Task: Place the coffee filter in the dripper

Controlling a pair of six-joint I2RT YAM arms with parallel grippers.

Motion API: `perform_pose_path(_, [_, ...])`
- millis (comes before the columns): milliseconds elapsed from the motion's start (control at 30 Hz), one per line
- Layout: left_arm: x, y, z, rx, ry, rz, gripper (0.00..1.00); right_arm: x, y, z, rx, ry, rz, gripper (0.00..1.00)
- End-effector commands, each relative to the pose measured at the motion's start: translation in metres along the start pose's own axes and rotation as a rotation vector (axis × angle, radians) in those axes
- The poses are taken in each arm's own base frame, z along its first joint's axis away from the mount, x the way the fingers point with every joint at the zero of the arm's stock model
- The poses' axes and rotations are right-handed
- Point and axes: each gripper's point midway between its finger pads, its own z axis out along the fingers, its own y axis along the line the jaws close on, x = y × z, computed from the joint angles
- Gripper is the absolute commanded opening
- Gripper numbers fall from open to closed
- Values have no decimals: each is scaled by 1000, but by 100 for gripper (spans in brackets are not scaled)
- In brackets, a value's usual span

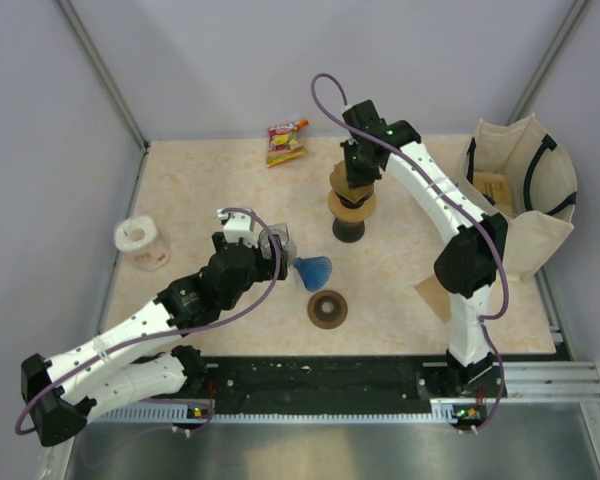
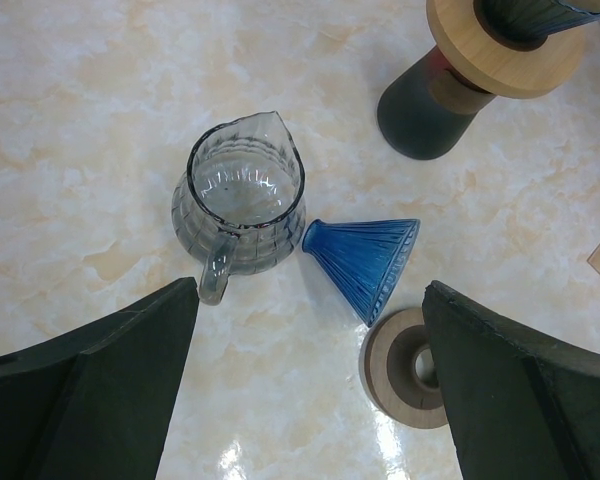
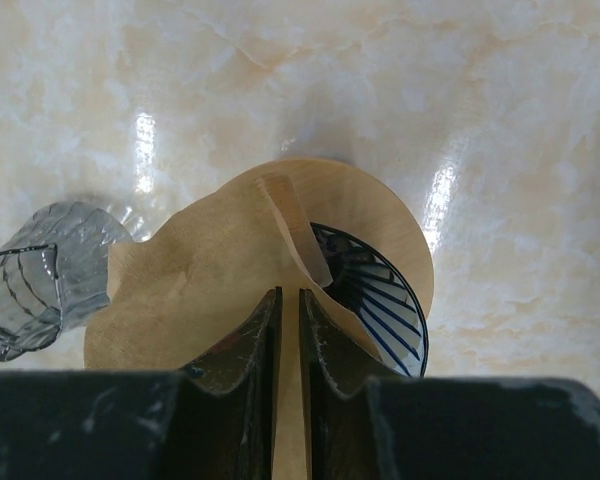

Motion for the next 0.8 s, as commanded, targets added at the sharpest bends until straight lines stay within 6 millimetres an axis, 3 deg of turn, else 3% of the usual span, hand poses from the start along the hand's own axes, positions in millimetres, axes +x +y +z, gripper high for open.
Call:
perform_pose_path(0, [-8, -5, 3, 18, -32, -18, 99, -4, 1, 3, 23, -27, -12, 12])
perform_pose_path(767, [-4, -3, 6, 6, -22, -11, 99, 19, -1, 29, 30, 47, -27, 12])
